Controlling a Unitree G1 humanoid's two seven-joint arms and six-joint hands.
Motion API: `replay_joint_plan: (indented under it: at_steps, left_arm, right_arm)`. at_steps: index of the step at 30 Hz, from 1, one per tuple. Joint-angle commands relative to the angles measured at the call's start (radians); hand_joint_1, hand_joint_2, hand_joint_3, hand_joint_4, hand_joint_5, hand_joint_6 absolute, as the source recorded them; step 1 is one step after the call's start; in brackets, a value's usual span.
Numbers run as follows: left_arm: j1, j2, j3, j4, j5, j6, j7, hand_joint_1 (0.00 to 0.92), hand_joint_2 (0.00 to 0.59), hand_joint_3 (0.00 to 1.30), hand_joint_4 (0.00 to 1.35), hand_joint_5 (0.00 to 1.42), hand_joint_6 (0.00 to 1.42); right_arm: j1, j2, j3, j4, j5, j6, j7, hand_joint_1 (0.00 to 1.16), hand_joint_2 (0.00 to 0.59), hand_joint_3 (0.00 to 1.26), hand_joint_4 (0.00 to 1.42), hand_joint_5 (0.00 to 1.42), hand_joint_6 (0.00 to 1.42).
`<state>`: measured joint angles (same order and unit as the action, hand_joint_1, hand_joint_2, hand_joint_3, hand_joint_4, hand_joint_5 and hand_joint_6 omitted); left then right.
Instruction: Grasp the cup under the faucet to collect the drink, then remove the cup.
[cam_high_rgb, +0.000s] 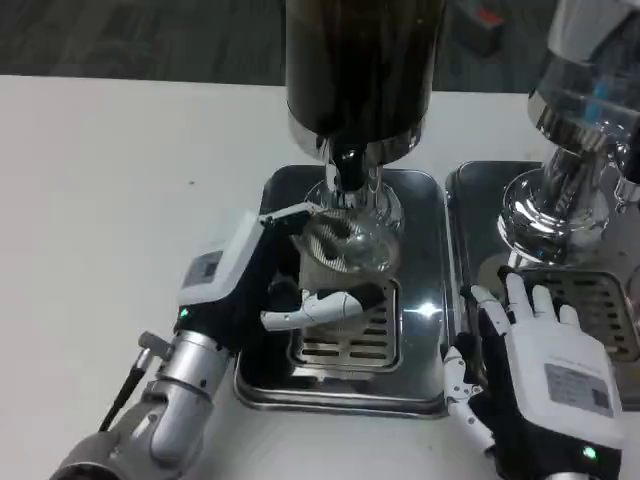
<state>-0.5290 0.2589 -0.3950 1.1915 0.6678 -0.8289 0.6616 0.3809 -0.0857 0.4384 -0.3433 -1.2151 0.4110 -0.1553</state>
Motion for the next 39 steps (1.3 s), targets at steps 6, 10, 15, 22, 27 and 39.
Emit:
replay_joint_plan:
  at_steps: [6,10,15,22,27,39]
  left_arm:
    - [-0.029,-0.002,-0.038,0.005,0.036,0.009,0.085,0.273,0.085,0.59,0.65,0.84,0.79]
    - [-0.024,0.013,-0.040,0.002,0.042,0.003,0.096,0.194,0.059,0.55,0.60,0.80,0.73]
    - [-0.016,0.025,-0.041,0.010,0.033,0.002,0.070,0.105,0.042,0.45,0.46,0.67,0.55]
    - [0.002,0.036,-0.049,0.001,0.040,-0.001,0.090,0.051,0.016,0.39,0.40,0.64,0.48]
    - [0.019,0.049,-0.045,-0.011,0.036,-0.015,0.098,0.012,0.000,0.31,0.36,0.62,0.48]
    - [0.082,0.106,0.002,-0.074,-0.009,-0.055,0.115,0.000,0.000,0.13,0.23,0.55,0.45]
  right_arm:
    - [0.016,0.014,0.002,-0.006,-0.003,0.013,-0.026,0.02,0.586,0.17,0.00,0.00,0.00]
    - [0.017,0.016,0.005,-0.005,-0.003,0.014,-0.027,0.01,0.586,0.17,0.00,0.00,0.00]
    - [0.011,0.014,0.003,0.000,0.003,0.010,-0.025,0.01,0.586,0.17,0.00,0.00,0.00]
    - [0.000,0.010,-0.002,0.005,0.008,0.006,-0.023,0.01,0.586,0.17,0.00,0.00,0.00]
    - [-0.005,0.004,-0.006,0.006,0.013,0.003,-0.020,0.01,0.586,0.17,0.00,0.00,0.00]
    - [-0.034,-0.007,-0.020,0.022,0.030,0.001,-0.024,0.02,0.586,0.14,0.00,0.00,0.00]
